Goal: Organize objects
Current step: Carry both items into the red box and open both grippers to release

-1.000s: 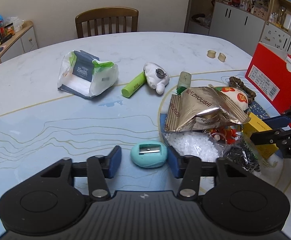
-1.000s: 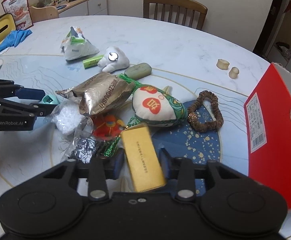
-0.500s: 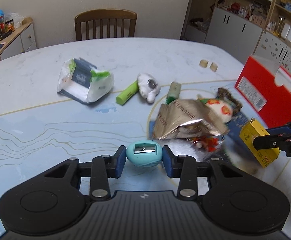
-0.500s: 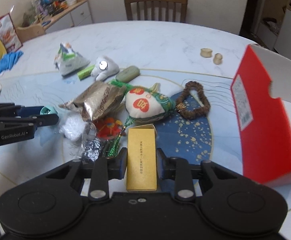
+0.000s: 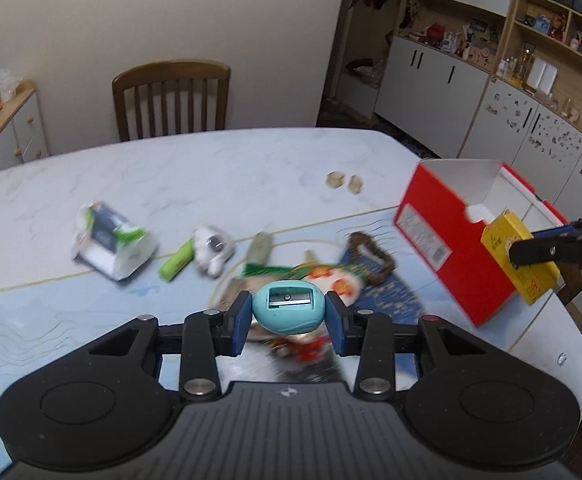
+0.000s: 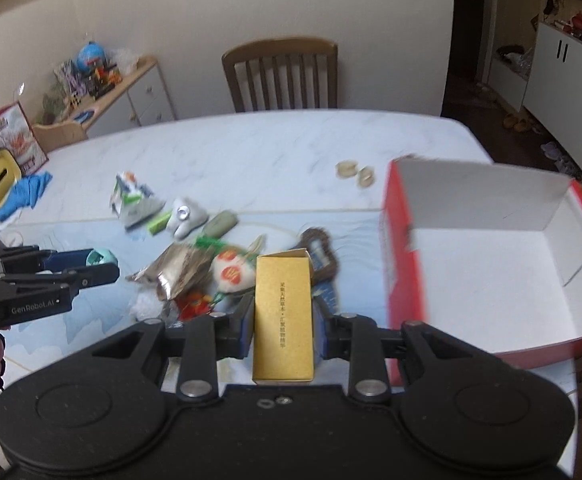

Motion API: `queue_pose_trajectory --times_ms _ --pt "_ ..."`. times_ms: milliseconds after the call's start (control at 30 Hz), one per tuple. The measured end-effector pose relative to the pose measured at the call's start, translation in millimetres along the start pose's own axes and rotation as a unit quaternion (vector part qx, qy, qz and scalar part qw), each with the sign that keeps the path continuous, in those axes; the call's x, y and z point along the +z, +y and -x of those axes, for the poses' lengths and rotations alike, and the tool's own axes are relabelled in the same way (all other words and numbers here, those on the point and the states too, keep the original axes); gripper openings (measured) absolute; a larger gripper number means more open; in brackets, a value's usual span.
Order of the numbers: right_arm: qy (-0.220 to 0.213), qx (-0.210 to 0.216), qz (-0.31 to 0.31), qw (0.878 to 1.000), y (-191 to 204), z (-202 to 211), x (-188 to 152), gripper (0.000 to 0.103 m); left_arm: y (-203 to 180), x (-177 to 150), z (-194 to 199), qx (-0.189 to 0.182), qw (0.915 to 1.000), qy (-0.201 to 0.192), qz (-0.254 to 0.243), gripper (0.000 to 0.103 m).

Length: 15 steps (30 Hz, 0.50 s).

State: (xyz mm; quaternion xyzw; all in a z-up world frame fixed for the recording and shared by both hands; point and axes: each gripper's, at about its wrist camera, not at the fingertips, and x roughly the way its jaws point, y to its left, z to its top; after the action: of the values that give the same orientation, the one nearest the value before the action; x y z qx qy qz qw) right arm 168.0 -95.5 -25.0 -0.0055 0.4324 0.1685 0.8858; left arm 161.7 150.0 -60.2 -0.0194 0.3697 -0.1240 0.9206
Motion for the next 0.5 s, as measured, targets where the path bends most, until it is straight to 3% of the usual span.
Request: queue_pose_trajectory --times_ms 233,500 --pt "-0.007 -0.004 0.001 1.0 -58 23 9 0.028 -66 24 -5 -0.014 0.9998 -0.007 -0.011 0.038" --pt "-0.007 -0.013 -0.002 1.0 -129 22 13 0.028 -153 52 -46 -0.036 0.9985 0.003 -0.042 0.038"
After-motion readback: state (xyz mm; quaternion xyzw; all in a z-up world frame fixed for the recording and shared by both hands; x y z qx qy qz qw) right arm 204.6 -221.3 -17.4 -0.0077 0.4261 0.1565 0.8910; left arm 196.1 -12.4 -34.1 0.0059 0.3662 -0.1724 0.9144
